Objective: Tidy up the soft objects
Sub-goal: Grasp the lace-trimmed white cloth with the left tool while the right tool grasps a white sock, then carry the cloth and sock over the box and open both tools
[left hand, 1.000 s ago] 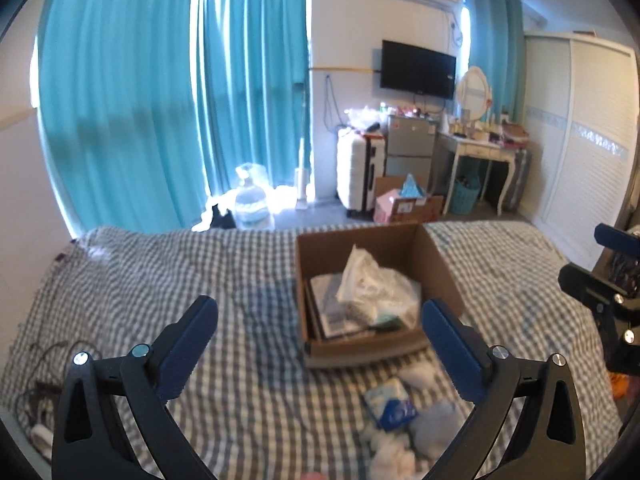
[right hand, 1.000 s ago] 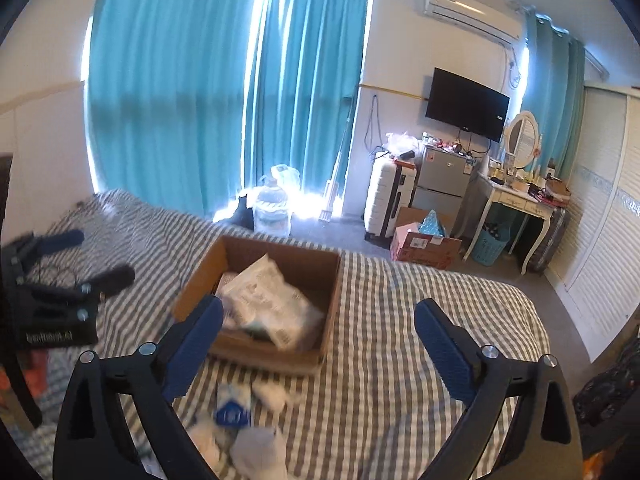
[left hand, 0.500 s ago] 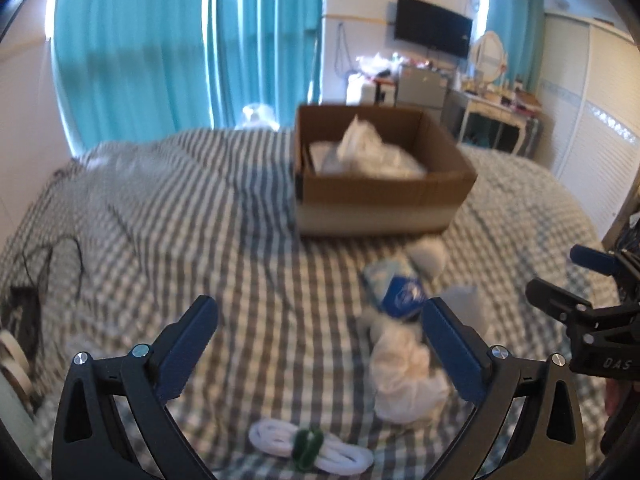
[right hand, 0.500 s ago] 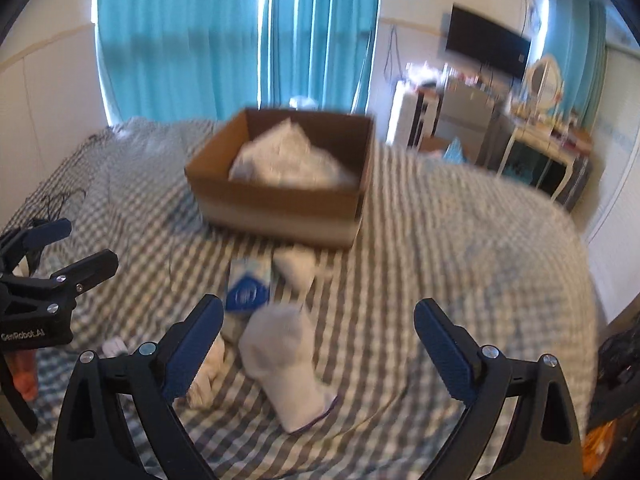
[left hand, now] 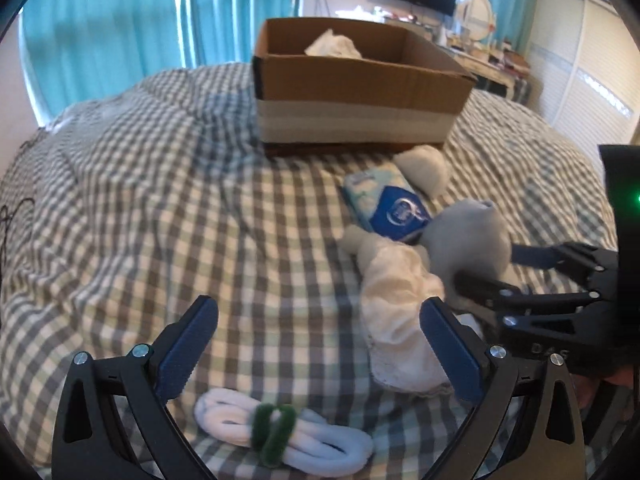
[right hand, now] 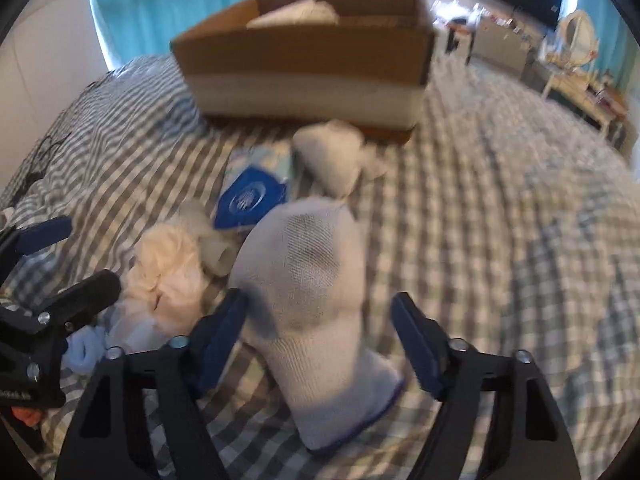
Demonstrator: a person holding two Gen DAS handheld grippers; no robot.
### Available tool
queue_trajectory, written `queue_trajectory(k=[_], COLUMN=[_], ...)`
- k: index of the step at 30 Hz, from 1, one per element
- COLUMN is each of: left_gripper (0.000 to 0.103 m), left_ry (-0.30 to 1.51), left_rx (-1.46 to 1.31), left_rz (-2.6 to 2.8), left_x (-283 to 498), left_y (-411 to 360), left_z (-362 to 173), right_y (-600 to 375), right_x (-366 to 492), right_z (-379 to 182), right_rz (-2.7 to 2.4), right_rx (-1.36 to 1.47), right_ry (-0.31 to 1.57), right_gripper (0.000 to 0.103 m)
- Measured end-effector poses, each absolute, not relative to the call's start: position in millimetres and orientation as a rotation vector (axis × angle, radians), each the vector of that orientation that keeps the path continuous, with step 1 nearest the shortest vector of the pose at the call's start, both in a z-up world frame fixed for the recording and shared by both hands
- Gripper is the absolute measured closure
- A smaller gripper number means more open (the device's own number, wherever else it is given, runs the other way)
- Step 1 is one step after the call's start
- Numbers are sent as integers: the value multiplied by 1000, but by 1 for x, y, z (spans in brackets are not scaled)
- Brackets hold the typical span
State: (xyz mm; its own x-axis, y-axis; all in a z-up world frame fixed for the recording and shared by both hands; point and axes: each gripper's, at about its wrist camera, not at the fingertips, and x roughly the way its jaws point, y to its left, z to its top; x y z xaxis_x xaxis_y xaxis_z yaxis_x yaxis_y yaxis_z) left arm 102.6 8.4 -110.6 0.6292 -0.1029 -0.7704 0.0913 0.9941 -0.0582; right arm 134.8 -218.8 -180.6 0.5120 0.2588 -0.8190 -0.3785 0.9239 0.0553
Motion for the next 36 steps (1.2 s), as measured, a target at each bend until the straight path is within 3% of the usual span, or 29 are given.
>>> queue_trajectory(k=[1,4,10,12,15,17,20,26,36], left_gripper=[1,1,13,22,45,67,75,88,92], left_ry=[885,896,943,968,993,997,984,972,930], left_rx=[-13,-3,5,-9,-3,0,9,-22,-51], left_rz=[-120,-159,-219,-248,-272,-292,-290,-289,-286], left_x=[103,102,106,109,109,108,105,98,86], left_y=[7,-3,-23,-28,-35,-38,-38,-28,-16], left_z=[-111,-112,-121,-127,-132,-132,-128,-116,-92], right_y=[-219,-223,-242,-245,-247,-246,-247,-244,-240], right_x=[135,129,121,119,117,116,114,105,82], right_z=[-182,-174,-157,-154,-152,-153,-153,-151,-138], right_rz=[400,388,309,302,301,299,305,329,338], right_rx=[-125,-114,-89,-86,-89,-89,-82,-66,-55], right_ry=[965,940,883,877,867,863,859,851,819], right_gripper=[52,61,63,63,63,63,63,63,63])
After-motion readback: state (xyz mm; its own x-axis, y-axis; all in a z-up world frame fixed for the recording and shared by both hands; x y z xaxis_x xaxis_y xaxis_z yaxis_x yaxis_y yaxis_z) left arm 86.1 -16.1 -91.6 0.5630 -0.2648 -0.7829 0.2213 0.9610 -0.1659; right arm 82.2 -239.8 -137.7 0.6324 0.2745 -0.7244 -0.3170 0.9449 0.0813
